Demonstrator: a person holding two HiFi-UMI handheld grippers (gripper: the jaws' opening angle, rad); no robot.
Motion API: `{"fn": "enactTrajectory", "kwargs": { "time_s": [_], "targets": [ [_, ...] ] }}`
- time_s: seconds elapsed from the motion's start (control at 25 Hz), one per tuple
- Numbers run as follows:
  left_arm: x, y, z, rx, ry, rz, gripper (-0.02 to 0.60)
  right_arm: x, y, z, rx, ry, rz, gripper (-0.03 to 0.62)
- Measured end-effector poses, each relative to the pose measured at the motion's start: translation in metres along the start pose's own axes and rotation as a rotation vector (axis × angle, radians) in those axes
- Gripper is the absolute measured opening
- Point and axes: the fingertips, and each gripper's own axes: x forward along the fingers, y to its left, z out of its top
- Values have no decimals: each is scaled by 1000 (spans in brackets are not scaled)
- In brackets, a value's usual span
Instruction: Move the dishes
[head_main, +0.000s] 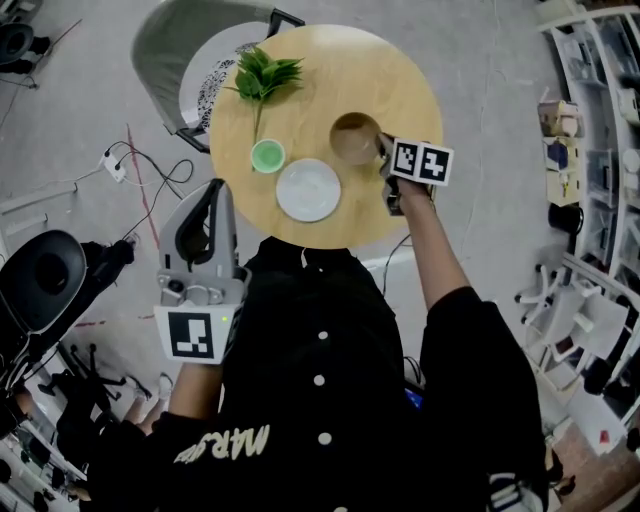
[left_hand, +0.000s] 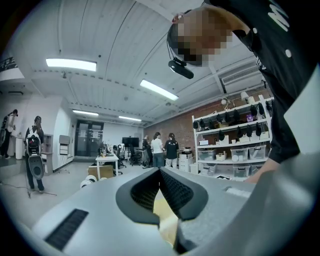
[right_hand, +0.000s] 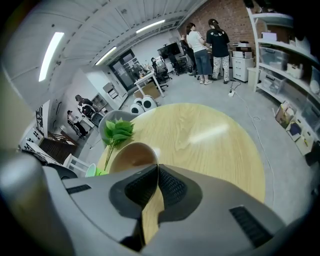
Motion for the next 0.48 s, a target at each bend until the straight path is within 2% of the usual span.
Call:
{"fn": "enactTrajectory", "kwargs": {
  "time_s": [0.48],
  "targets": [
    [2,-16,19,21,-37,-23,3,-40,-40,-49,60,13,-38,6]
  ]
}}
